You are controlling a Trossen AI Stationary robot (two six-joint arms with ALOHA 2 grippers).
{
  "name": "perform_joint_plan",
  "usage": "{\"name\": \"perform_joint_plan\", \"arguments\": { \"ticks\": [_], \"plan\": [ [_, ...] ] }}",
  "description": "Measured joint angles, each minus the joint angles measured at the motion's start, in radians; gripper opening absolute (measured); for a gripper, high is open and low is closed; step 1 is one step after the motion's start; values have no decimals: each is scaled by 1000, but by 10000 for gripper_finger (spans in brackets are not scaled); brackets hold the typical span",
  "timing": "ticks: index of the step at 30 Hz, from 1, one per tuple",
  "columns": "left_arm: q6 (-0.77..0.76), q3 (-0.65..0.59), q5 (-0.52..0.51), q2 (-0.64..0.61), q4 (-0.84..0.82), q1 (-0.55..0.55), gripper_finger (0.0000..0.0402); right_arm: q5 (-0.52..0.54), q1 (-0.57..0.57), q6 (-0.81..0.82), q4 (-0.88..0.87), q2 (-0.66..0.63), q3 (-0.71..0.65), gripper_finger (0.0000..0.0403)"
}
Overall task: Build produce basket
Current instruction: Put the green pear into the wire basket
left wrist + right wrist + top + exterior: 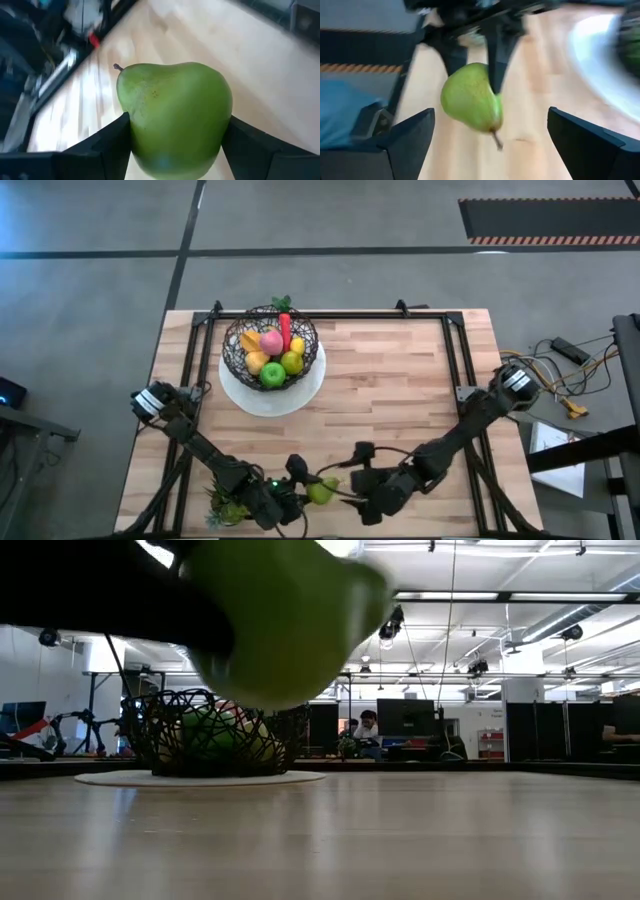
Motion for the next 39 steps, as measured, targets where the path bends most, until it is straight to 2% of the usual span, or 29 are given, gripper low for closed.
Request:
{"name": "perform_joint_plan", "arguments": {
  "ticks": [3,6,9,12,15,17,20,23,26,31,37,39],
  "plan": [
    [-92,0,-86,-22,-125,-7,241,174,42,44,-85,-47,0,367],
    [-217,-2,-236,-81,-318,-13,241,417,99,110,-168,-63,0,367],
    [-386,-13,-388,-177,-527,2,240,593,155,188,-186,-55,-14,367],
    [-552,-15,-484,-295,-738,63,239,678,188,258,-175,-18,-26,367],
    [-589,-19,-486,-414,-813,195,239,699,198,298,-170,38,-29,367],
    [-522,-29,-442,-473,-794,317,239,707,197,300,-154,69,-29,367],
    [-386,-48,-317,-517,-736,517,238,709,191,298,-138,105,-29,367],
    [-280,-88,-183,-518,-633,701,237,713,191,296,-125,119,-29,367],
    [-228,-146,-123,-503,-541,832,241,720,193,297,-119,119,-29,367],
    [-175,-244,-119,-487,-327,938,259,725,200,291,-117,118,-29,367],
    [-129,-322,-106,-445,-103,959,263,726,199,284,-116,117,-19,367],
    [-128,-326,-103,-429,-76,959,263,726,200,283,-117,117,-19,367]
  ]
}}
